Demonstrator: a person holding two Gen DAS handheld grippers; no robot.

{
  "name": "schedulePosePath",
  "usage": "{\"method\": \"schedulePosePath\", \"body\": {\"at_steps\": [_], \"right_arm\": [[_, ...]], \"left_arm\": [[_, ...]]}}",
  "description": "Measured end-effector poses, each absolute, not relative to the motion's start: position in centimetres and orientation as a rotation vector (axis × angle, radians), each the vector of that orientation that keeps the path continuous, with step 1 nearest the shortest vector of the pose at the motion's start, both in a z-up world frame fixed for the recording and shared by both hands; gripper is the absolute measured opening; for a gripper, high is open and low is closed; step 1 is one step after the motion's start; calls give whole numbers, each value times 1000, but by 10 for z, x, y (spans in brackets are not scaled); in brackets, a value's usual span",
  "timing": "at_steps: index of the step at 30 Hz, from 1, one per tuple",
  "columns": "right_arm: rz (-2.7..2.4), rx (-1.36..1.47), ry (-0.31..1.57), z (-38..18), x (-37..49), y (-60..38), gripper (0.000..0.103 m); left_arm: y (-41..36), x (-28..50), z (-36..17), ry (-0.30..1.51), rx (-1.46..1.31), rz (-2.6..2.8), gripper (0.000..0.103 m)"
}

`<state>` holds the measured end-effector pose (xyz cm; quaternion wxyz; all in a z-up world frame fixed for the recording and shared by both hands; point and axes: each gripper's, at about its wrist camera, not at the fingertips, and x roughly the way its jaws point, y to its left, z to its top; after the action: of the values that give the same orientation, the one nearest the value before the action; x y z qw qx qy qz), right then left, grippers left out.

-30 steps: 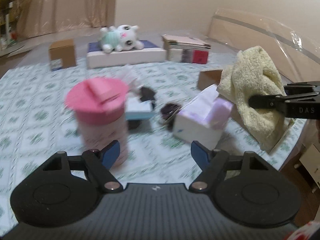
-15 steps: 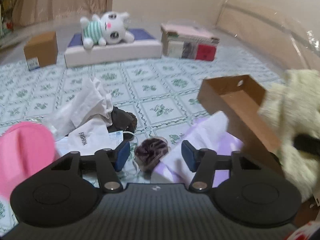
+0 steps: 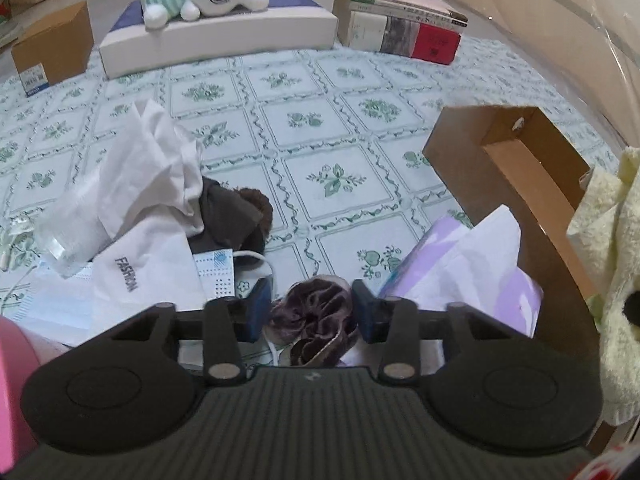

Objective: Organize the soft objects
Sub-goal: 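Grasp the dark scrunchie with the left gripper while the right holds the towel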

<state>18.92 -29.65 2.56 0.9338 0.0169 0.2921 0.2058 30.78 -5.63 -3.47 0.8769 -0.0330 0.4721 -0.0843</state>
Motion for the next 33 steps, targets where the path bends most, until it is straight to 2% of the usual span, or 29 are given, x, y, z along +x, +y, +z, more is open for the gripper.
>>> {"method": "schedulePosePath", "body": {"at_steps": [1,3,4,10,17,21,24,26,27,33], "right_arm": [[419,37,598,26,190,-297,36],[415,39,595,27,189,-297,36],[413,39,593,28,188,-297,36],[406,43,565,40,179,-299,36],[390,58,529,57,165,-308,36],[378,81,526,61,159,-316,36],[372,94,537,58,160,-321,36],[371,103,553,54,164,-321,36],[371,107,562,51,167,-322,36],[375,127,600,37,191,-323,36]], "left_arm": [[-56,307,-35,985,-76,-182,20],[-54,306,-32,979,-85,-180,14],[-53,304,-29,972,-89,-183,6],[-51,292,5,896,-91,-191,0],[-60,281,55,802,-77,-229,0],[-66,283,59,810,-36,-230,0],[-69,290,47,853,-9,-221,7],[-70,296,33,890,-3,-223,25],[-71,300,26,909,1,-223,28],[-73,331,-16,1000,-9,-219,28]]}}
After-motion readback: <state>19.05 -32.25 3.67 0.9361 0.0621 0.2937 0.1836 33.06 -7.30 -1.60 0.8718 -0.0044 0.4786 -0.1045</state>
